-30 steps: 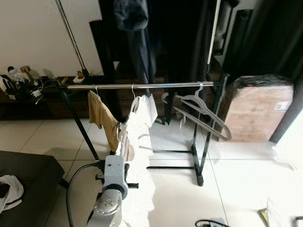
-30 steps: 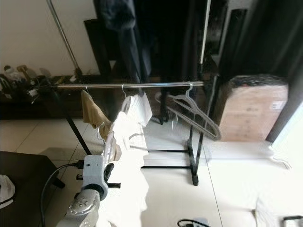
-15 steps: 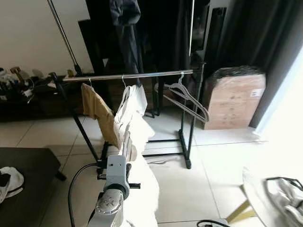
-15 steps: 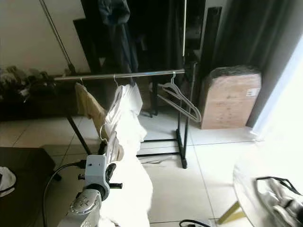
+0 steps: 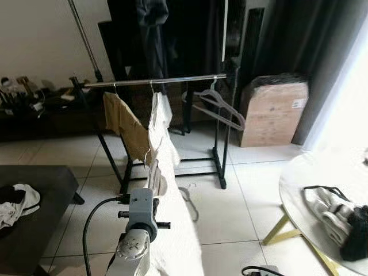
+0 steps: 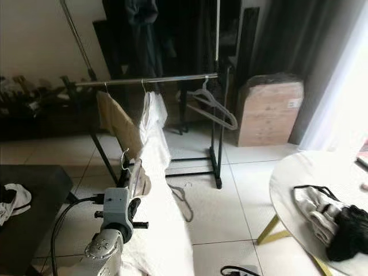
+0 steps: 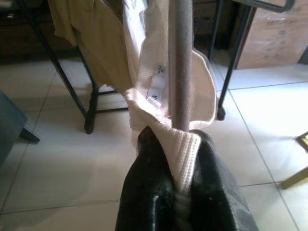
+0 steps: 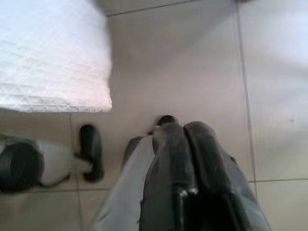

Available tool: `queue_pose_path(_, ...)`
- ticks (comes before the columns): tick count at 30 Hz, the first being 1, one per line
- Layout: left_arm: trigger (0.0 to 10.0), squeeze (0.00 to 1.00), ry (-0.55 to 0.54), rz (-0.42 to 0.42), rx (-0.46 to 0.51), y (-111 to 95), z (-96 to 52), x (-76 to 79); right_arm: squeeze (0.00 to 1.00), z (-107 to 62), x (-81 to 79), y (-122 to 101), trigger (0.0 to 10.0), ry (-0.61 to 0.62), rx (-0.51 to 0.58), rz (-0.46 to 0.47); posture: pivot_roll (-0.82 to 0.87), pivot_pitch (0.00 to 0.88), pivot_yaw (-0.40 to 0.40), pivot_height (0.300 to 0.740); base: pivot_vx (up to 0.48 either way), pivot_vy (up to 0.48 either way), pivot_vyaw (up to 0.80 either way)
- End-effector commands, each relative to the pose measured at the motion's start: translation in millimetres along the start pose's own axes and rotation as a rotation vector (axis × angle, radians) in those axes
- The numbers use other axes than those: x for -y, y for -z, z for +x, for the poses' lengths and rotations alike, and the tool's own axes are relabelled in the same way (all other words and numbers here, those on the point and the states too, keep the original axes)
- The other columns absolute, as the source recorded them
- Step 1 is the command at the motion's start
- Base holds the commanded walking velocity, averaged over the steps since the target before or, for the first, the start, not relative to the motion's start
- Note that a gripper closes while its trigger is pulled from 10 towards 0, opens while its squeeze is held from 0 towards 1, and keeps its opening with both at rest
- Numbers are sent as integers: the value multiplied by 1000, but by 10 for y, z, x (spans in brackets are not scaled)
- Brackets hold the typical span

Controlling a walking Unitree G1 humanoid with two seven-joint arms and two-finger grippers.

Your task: Hang hanger

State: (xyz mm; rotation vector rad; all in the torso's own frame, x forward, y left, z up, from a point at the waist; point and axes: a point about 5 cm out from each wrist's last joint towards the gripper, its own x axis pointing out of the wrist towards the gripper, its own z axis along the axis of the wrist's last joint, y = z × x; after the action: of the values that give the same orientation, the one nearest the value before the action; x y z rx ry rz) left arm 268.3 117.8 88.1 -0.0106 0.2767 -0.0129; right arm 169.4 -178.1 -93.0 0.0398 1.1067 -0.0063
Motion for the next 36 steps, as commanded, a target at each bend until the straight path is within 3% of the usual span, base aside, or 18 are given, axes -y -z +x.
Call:
queue_pose_path(1,10000,0,-16,-3,42,-98,-6,-38,0,10,-94,-19,10000,-24,5,-1,-2,22,18,740,-289,0,0)
queue_pose_path(17,10000,0,-17,2,32,-93,13,-46,0,10,-111,-86,10000,-39,57,-24,-10,20,20,740,-295,0,0)
queue_pose_path(31,10000,0,24,4,2,-56,26,-14,0,-6,-147,-221,10000,-69,191,-93,-26,23,25,740,-311,0,0)
queue_pose_path(32,10000,0,26,6,3,-59,27,-14,0,-19,-160,-432,10000,-90,267,-93,-28,23,27,740,0,0,0)
queue_pose_path(34,10000,0,28,15,0,-60,31,-12,0,-138,-212,-1091,10000,-155,492,-119,-30,21,27,740,0,0,0)
queue_pose_path(36,10000,0,31,20,-7,-53,36,-11,0,-232,-265,-1372,10000,-193,596,-145,-31,20,28,740,0,0,0)
